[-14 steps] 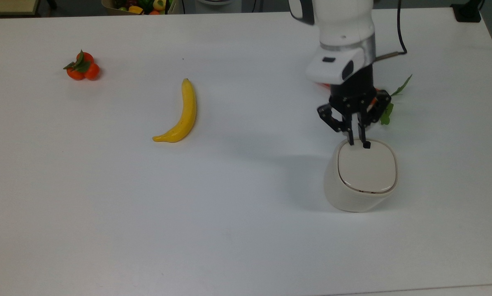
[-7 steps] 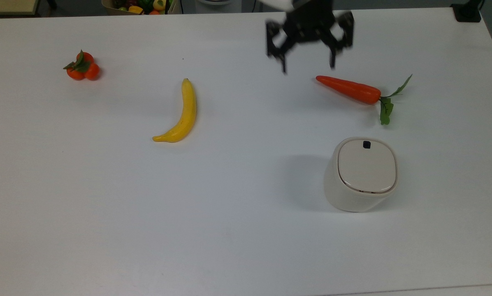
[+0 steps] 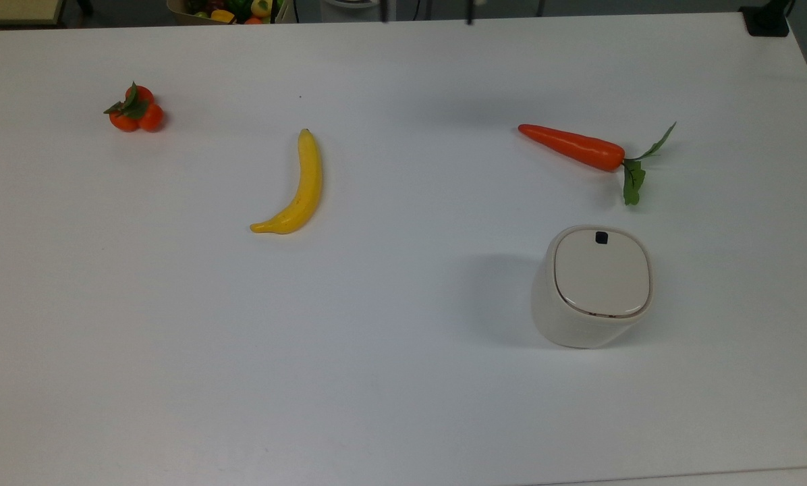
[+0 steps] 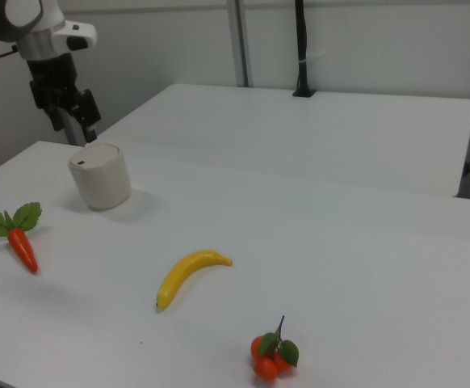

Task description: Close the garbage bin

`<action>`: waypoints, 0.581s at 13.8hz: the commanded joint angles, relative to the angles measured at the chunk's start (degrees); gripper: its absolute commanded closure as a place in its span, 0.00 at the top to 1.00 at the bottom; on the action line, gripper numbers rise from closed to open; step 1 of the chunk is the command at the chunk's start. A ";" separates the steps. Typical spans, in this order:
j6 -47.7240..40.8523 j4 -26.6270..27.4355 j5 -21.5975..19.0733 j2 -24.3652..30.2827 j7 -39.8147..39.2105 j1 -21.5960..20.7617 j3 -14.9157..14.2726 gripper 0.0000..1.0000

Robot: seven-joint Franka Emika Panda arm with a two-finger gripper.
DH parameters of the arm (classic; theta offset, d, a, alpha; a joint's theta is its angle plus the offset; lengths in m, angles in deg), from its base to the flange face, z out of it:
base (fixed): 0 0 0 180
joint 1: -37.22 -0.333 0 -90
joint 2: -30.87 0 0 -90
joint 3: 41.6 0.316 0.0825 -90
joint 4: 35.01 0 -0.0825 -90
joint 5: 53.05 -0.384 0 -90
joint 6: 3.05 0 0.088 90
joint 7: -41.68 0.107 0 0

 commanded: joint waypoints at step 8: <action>3.03 8.78 -0.74 8.69 -18.73 2.77 -6.21 1.00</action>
